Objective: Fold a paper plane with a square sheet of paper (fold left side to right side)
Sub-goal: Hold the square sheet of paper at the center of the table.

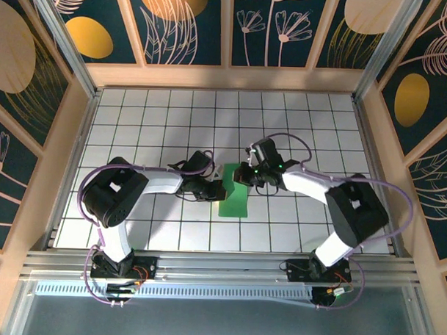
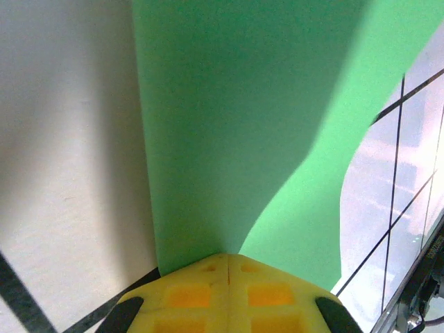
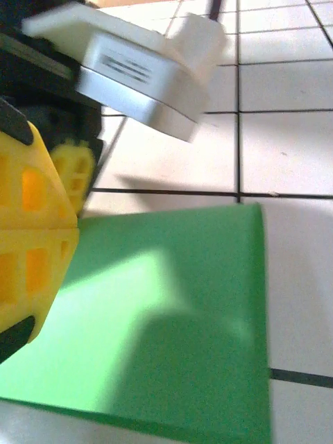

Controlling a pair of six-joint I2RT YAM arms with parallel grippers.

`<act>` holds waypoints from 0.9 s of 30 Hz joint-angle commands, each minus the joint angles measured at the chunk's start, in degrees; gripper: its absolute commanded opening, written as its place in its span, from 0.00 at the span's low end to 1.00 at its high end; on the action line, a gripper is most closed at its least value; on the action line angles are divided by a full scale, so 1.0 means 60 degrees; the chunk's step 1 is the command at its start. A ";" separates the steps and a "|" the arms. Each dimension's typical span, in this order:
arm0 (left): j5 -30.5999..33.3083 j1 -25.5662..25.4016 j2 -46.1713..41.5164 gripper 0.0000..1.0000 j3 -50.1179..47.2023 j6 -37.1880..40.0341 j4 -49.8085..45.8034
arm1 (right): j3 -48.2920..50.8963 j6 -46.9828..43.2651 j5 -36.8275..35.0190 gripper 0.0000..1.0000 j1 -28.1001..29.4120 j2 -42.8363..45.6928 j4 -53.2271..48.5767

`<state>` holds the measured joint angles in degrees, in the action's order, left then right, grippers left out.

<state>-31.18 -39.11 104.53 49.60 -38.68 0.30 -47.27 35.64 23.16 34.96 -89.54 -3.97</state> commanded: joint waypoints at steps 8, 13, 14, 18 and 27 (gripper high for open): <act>0.0611 -0.0379 -0.0031 0.00 -0.0231 -0.1025 0.0053 | 0.1954 0.1578 0.0447 0.00 0.1062 0.0478 0.1104; 0.0594 -0.0432 -0.0047 0.00 -0.0142 -0.1031 0.0068 | 0.2094 0.1631 0.0349 0.00 0.1146 0.0114 0.1163; 0.0590 -0.0437 -0.0074 0.00 -0.0110 -0.0997 0.0043 | 0.2157 0.1646 0.0320 0.00 0.1150 0.0096 0.1145; 0.0625 -0.0425 -0.0165 0.00 0.0188 -0.0883 -0.0136 | 0.2265 0.1502 0.0126 0.00 0.1182 -0.0053 0.0722; 0.0531 -0.0124 0.0163 0.02 0.0873 -0.0674 0.0000 | 0.2425 0.1259 -0.0383 0.00 0.1277 -0.0134 -0.0157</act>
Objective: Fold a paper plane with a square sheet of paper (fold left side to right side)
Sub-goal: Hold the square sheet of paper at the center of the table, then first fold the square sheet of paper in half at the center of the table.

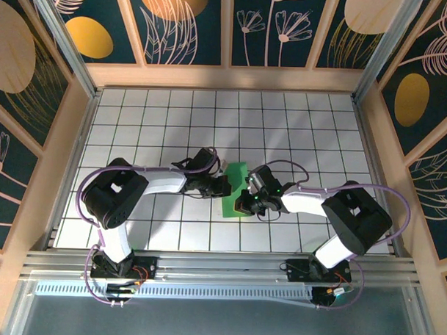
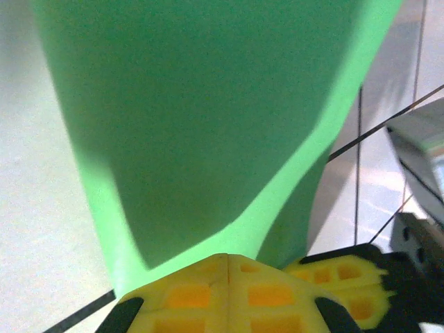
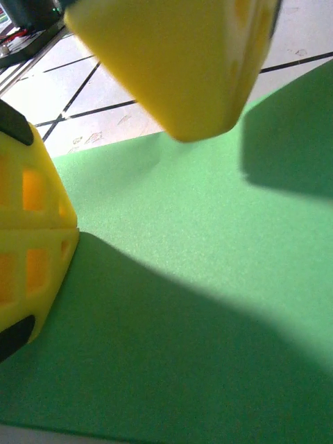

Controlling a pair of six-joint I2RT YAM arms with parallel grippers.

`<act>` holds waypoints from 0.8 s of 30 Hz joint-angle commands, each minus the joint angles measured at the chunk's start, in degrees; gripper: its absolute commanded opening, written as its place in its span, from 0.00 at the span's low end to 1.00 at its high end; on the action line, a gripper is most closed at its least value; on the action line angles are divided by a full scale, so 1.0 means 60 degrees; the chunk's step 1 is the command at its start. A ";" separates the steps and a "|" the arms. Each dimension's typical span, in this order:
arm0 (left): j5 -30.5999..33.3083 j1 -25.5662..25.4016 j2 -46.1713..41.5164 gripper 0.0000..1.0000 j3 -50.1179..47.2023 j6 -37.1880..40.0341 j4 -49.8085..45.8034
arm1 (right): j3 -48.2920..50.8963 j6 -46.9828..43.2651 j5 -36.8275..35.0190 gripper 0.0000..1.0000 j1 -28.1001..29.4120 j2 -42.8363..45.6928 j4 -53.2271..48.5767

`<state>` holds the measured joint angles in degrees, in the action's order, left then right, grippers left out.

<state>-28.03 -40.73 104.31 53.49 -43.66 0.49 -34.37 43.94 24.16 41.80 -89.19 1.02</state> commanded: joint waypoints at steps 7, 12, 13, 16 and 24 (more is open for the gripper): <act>0.0122 0.0263 0.0584 0.01 0.0198 0.0494 0.0399 | 0.0536 0.0093 -0.0585 0.00 0.0151 -0.0211 -0.0793; 0.0299 0.0294 0.0682 0.01 0.0137 0.0537 0.0489 | 0.0572 0.0077 -0.0628 0.00 0.0153 -0.0256 -0.0890; 0.0345 0.0316 0.0693 0.01 0.0137 0.0498 0.0489 | 0.0554 0.0022 -0.0654 0.00 0.0156 -0.0291 -0.0960; 0.0516 0.0358 0.0766 0.01 0.0135 0.0448 0.0469 | 0.0450 -0.0149 -0.0821 0.00 0.0167 -0.0449 -0.1263; 0.0902 0.0668 0.0936 0.01 0.0108 0.0392 0.0467 | 0.0504 -0.0266 -0.0995 0.00 0.0167 -0.0602 -0.1418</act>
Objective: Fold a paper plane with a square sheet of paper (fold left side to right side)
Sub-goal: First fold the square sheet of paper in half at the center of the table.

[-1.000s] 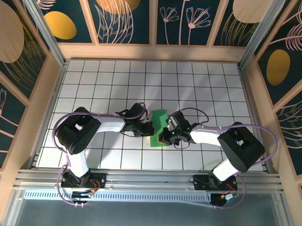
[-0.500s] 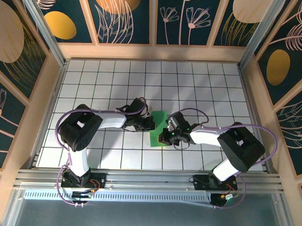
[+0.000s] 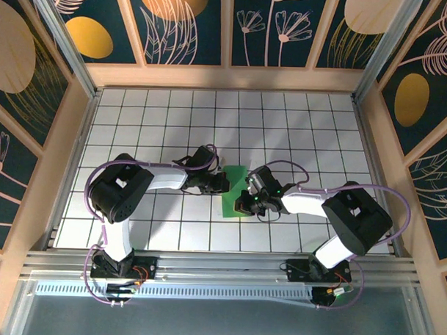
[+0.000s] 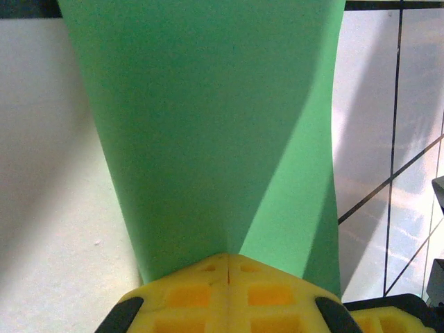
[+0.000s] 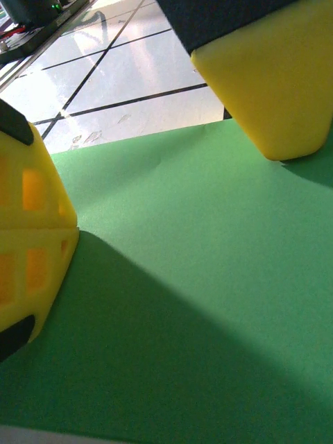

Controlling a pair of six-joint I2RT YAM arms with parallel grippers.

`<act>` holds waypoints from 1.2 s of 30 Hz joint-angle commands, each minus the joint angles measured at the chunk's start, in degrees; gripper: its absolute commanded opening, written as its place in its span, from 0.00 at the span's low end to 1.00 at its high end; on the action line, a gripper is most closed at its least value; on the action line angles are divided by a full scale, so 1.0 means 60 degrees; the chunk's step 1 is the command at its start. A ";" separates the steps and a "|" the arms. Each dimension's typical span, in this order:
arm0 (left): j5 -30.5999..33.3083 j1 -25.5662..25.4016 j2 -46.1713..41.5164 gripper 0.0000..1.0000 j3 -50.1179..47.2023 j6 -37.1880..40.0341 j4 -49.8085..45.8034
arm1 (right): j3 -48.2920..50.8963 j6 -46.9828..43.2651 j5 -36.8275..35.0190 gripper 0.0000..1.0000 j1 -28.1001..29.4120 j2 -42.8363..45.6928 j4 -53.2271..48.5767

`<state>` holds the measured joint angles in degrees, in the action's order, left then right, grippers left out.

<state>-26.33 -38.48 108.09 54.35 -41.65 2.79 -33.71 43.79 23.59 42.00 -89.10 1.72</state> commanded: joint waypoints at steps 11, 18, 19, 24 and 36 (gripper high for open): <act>0.0856 0.0822 0.0691 0.01 0.0390 0.0268 0.0284 | 0.0507 -0.0325 -0.0959 0.00 0.0121 -0.0668 -0.1554; 0.0931 0.1258 0.1038 0.01 0.1024 0.0491 0.0165 | 0.0521 -0.0349 -0.0944 0.00 0.0104 -0.0663 -0.1531; 0.0931 0.1320 0.1084 0.01 0.1115 0.0524 0.0152 | 0.0535 -0.0345 -0.0932 0.00 0.0108 -0.0675 -0.1519; 0.0918 0.1611 0.1445 0.01 0.1664 0.0668 0.0034 | 0.0562 -0.0320 -0.0887 0.00 0.0104 -0.0664 -0.1458; 0.0997 0.2044 0.2100 0.01 0.2666 0.0747 -0.0126 | 0.0653 -0.0238 -0.0785 0.00 0.0101 -0.0650 -0.1315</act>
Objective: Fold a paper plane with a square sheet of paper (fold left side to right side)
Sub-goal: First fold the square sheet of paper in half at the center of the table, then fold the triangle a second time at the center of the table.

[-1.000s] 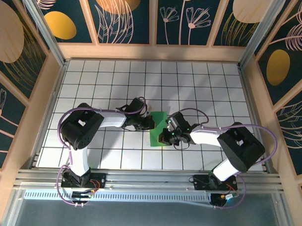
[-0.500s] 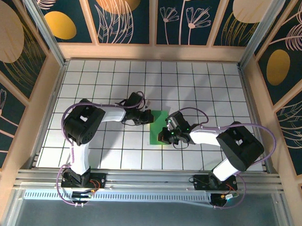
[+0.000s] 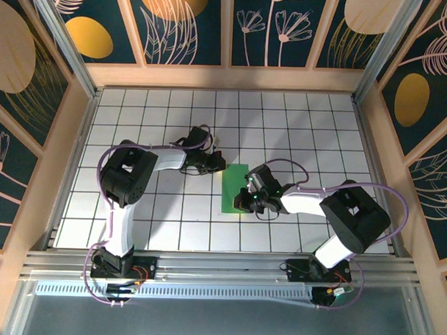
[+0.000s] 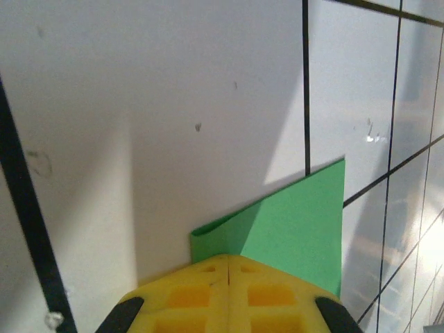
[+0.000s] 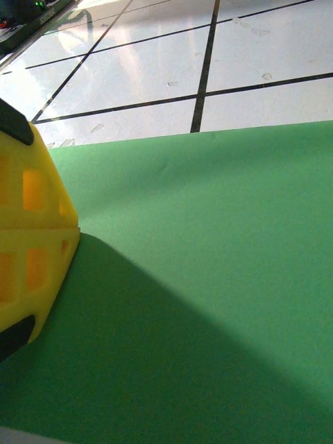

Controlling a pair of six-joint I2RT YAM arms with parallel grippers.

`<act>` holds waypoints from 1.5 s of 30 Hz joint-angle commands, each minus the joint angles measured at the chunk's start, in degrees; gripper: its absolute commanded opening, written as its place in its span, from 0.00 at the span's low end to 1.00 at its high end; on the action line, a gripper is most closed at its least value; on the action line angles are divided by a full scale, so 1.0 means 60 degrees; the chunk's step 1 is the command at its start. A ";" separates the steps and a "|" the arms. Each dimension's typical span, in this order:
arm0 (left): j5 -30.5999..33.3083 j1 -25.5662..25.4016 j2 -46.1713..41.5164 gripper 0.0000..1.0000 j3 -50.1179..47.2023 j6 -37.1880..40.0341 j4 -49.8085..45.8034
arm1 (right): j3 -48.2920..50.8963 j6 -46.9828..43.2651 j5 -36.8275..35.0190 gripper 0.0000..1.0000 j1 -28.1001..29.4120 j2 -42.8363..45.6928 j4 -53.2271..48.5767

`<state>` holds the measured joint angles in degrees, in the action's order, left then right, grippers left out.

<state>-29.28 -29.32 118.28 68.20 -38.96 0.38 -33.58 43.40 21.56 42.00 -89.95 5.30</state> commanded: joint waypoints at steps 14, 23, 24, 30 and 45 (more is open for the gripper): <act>0.1435 0.0683 0.0398 0.01 0.0600 0.0360 0.0348 | 0.0714 0.0120 -0.0298 0.00 0.0120 -0.0431 -0.1488; 0.0897 0.0586 -0.1690 0.00 -0.0857 0.0183 0.0599 | 0.0734 0.0399 -0.0268 0.00 0.0147 -0.0223 -0.1038; 0.0773 0.0503 -0.1992 0.00 -0.1235 0.0060 0.0695 | 0.0712 0.0413 -0.0290 0.00 0.0149 -0.0216 -0.1015; 0.0261 -0.0606 -0.2661 0.00 -0.2505 -0.0736 0.1053 | 0.0604 0.0463 -0.0371 0.00 0.0192 -0.0316 -0.0927; 0.0958 -0.1237 -0.1422 0.00 -0.2127 -0.0899 0.0536 | 0.0280 0.0369 -0.0393 0.00 0.0237 -0.0456 -0.1137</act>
<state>-25.47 -36.97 108.68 54.00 -44.66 6.07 -33.04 45.56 21.32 42.17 -89.84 6.90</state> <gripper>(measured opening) 0.045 0.051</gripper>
